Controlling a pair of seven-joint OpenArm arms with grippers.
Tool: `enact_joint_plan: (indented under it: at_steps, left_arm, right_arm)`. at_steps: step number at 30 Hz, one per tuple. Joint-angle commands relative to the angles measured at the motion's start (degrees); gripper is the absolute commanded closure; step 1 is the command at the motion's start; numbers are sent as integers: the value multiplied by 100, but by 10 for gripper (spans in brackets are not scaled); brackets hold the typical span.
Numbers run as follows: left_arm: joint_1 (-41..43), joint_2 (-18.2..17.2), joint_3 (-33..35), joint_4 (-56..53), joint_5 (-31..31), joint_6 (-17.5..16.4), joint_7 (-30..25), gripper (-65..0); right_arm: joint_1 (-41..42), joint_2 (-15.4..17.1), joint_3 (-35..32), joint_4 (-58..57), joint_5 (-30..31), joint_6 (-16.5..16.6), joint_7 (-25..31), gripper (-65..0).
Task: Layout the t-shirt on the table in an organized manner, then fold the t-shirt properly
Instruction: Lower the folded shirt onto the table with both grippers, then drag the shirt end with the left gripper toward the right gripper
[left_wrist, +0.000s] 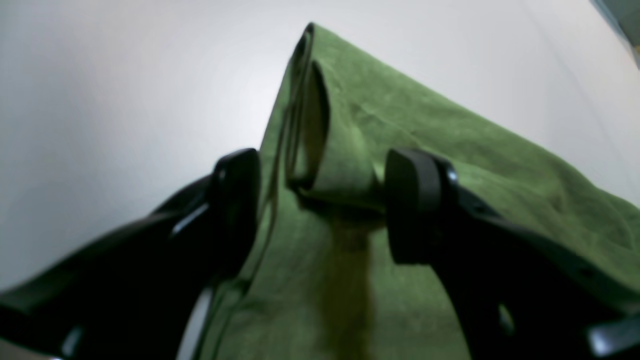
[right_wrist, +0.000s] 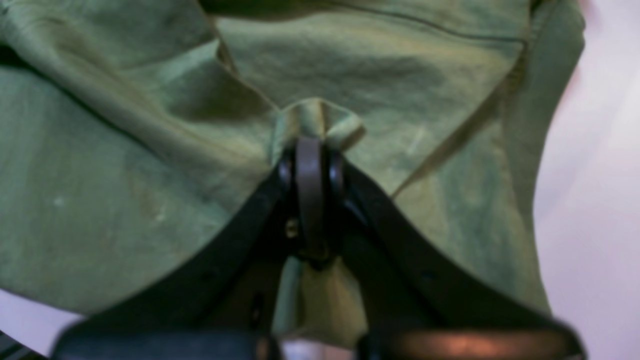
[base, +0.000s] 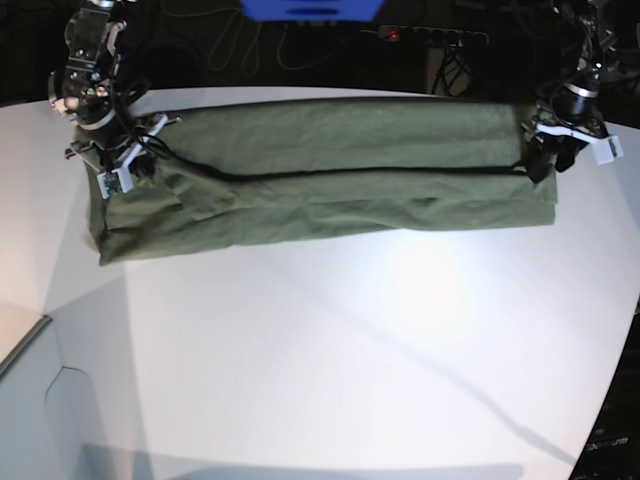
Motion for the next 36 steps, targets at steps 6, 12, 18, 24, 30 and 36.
enact_joint_plan:
  at_steps: [6,12,18,24,30,36]
  left_arm:
    - [-60,61,-14,-226,33,47,96,-368]
    - [-209,97,12,-305,33,47,96,-153]
    - [-332,97,-14,-305,25,47,96,0]
    - [-350,79,-67,188,-19,47,88,-3]
    - [-315,308,-349,1454,33,56,96,-3]
    - [-121,624,-6,2737,130,74,105,-3]
  right_arm:
    - [-48,-9,-11,-41,-277,61,-426,0]
    - [-48,-9,-11,-59,-277,61,-426,0]
    - [-40,-9,-11,-68,-277,61,-426,0]
    - [110,-9,24,-68,-277,61,-426,0]
    - [110,17,6,-68,-277,61,-426,0]
    - [110,0,6,-68,-277,61,-426,0]
